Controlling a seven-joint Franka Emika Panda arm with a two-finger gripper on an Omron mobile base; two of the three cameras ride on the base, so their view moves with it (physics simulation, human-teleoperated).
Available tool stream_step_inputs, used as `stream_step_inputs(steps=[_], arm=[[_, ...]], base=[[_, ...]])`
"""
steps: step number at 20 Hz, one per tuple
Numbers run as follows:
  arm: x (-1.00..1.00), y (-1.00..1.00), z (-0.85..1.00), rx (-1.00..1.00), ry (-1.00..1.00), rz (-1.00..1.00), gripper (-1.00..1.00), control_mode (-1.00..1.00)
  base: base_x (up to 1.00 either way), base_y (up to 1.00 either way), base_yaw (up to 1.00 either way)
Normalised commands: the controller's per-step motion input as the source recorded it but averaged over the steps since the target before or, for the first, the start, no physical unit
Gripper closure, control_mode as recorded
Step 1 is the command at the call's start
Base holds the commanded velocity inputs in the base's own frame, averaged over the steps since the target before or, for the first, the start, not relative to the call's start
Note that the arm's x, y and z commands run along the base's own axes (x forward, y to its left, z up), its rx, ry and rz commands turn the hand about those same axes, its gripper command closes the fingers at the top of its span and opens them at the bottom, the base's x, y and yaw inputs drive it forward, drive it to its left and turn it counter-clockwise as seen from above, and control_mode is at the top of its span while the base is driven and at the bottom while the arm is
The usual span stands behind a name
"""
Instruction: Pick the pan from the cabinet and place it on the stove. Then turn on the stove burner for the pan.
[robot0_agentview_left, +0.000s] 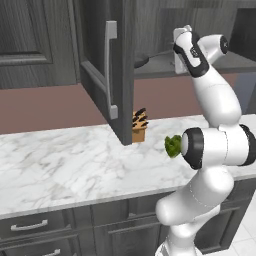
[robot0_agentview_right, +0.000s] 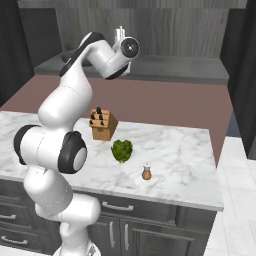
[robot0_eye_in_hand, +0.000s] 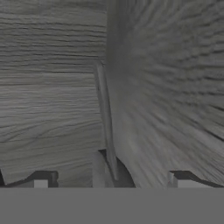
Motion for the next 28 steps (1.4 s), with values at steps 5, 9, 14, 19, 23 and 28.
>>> stream_step_inputs(steps=[5,9,14,19,23,28], arm=[[0.16,0.0,0.0,0.0,-0.12,0.02,-1.0,-1.0],[0.16,0.0,0.0,0.0,-0.06,0.01,-1.0,-1.0],[0.23,0.0,0.07,0.0,-0.06,0.01,-1.0,-1.0],[0.35,0.01,0.08,-0.02,-0.02,0.0,-1.0,-1.0],[0.38,0.02,0.1,-0.03,0.0,0.01,-1.0,-1.0],[0.28,0.02,0.16,-0.05,-0.01,0.01,-1.0,-1.0]], base=[[0.0,0.0,0.0],[0.0,0.0,0.0],[0.0,0.0,0.0],[0.0,0.0,0.0],[0.0,0.0,0.0],[0.0,0.0,0.0]])
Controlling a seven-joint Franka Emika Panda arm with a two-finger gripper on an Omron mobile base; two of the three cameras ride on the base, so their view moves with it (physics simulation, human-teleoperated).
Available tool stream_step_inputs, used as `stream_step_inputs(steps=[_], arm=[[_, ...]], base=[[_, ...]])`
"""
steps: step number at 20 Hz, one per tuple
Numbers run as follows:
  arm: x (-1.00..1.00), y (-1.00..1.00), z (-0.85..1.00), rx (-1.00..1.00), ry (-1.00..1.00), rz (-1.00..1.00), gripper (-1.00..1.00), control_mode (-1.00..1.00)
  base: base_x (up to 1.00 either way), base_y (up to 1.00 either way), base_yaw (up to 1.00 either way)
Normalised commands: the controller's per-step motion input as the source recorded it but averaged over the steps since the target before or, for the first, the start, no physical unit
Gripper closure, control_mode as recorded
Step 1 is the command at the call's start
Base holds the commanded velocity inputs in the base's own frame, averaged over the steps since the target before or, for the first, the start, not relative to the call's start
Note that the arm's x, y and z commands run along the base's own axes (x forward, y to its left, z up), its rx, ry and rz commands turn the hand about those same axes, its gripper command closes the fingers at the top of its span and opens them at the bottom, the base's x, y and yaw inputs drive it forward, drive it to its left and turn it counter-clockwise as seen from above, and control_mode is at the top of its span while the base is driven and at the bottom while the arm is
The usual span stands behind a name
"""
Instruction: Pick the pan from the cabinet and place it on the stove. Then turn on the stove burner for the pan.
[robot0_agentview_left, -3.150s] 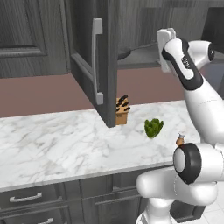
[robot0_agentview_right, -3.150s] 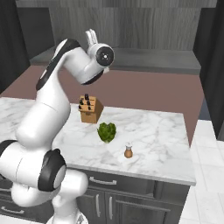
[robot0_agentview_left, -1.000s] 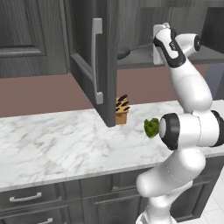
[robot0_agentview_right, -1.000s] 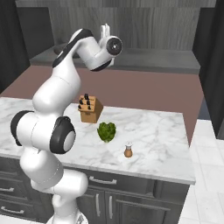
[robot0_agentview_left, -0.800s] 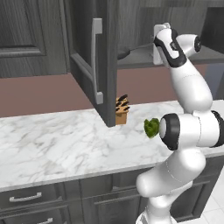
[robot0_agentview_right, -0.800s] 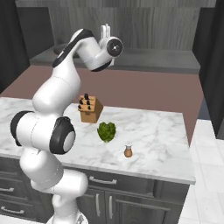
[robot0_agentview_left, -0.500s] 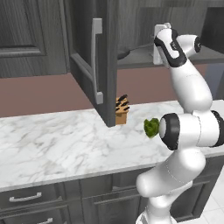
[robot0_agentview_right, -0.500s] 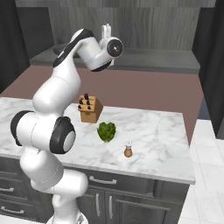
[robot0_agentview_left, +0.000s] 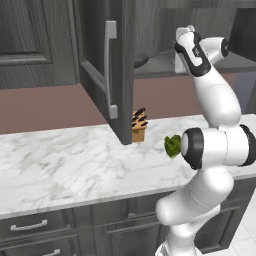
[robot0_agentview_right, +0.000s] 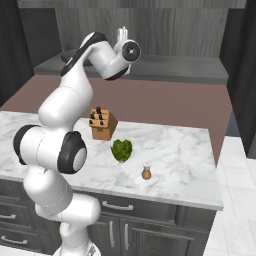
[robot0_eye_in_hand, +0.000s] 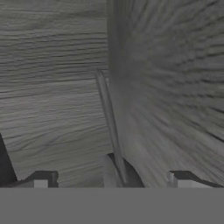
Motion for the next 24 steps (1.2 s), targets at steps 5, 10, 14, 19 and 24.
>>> stream_step_inputs(steps=[5,10,14,19,24], arm=[[0.31,0.03,0.1,-0.04,-0.02,0.03,-1.0,-1.0],[0.29,0.04,0.14,-0.04,-0.04,0.04,-1.0,-1.0],[0.39,0.15,0.02,-0.06,-0.01,0.03,-1.0,-1.0],[0.38,0.14,0.0,-0.02,0.01,0.02,-1.0,-1.0],[0.07,0.01,0.0,0.0,0.01,0.0,-1.0,-1.0]], base=[[0.0,0.0,0.0],[0.0,0.0,0.0],[0.0,0.0,0.0],[0.0,0.0,0.0],[0.0,0.0,0.0]])
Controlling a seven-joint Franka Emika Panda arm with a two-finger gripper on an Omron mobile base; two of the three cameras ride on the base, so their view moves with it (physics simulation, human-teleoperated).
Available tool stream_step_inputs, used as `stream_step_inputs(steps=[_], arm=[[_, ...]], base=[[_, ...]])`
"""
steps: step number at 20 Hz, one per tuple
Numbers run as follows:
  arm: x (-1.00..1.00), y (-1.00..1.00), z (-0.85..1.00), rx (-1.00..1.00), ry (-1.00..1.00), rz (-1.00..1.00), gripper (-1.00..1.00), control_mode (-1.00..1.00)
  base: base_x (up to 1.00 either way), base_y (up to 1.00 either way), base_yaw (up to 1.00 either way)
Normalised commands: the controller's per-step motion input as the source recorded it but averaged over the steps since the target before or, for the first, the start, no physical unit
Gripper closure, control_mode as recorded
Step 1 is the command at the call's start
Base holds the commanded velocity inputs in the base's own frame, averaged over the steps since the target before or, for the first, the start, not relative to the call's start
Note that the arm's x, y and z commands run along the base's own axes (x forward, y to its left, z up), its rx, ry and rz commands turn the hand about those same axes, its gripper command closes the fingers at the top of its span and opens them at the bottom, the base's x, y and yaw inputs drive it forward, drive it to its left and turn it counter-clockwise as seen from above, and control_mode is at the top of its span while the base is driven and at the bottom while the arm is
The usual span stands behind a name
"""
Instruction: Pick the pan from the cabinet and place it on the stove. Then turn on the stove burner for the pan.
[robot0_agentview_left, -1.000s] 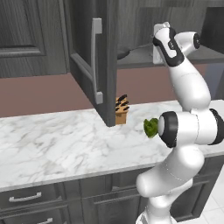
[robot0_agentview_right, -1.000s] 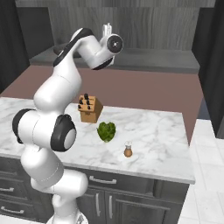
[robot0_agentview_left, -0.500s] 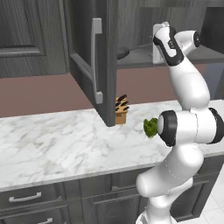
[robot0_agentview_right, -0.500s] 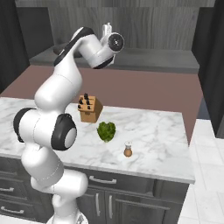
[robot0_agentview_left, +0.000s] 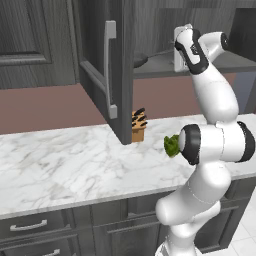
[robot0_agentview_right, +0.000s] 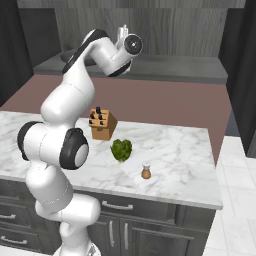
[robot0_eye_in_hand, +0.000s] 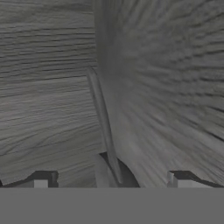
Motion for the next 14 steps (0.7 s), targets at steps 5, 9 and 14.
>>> stream_step_inputs(steps=[5,9,14], arm=[[0.06,0.0,0.0,0.0,0.0,0.0,-1.0,-1.0],[0.16,0.0,0.0,0.0,0.0,0.0,-1.0,-1.0],[0.04,0.0,0.0,0.0,0.0,0.0,-1.0,-1.0]], base=[[0.0,0.0,0.0],[0.0,0.0,0.0],[0.0,0.0,0.0]])
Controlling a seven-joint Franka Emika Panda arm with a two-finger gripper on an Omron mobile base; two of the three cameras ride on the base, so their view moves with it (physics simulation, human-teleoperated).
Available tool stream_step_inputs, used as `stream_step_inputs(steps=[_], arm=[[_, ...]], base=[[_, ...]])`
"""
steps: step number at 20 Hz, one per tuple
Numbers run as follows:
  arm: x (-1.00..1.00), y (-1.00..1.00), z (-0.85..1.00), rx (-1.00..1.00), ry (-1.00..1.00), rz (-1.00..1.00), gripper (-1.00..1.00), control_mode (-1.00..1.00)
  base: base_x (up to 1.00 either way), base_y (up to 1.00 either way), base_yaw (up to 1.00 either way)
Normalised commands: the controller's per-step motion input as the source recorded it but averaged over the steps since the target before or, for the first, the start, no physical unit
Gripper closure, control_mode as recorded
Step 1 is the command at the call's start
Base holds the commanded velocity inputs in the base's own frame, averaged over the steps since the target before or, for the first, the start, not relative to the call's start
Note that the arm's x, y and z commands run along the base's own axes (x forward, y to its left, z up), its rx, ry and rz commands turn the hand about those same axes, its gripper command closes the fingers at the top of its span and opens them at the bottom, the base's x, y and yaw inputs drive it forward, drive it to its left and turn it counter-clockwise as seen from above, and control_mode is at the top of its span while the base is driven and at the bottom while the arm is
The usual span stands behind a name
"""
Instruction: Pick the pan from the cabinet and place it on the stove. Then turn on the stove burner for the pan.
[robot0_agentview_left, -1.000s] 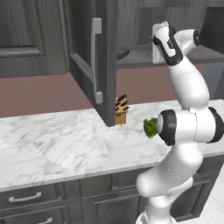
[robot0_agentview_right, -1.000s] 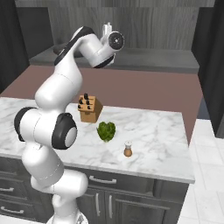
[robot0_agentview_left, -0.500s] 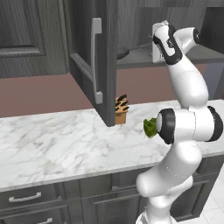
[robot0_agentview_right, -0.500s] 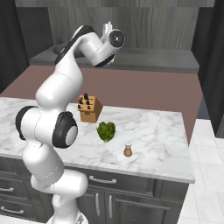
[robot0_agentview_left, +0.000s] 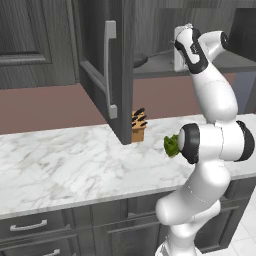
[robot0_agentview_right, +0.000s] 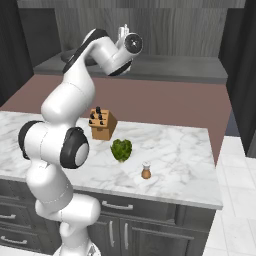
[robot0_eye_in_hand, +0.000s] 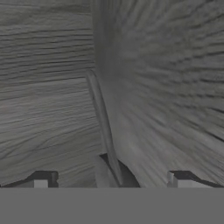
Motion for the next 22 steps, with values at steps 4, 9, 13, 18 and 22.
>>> stream_step_inputs(steps=[4,9,13,18,22], arm=[[0.2,0.0,0.0,0.0,0.0,0.0,-1.0,-1.0],[0.28,0.02,0.04,0.0,0.0,0.01,-1.0,-1.0],[0.08,0.1,0.29,-0.05,-0.01,0.0,-1.0,-1.0],[0.07,0.09,0.24,-0.06,0.0,0.01,-1.0,-1.0],[0.18,0.07,0.0,-0.04,0.0,0.03,-1.0,-1.0]], base=[[0.0,0.0,0.0],[0.0,0.0,0.0],[0.0,0.0,0.0],[0.0,0.0,0.0],[0.0,0.0,0.0]])
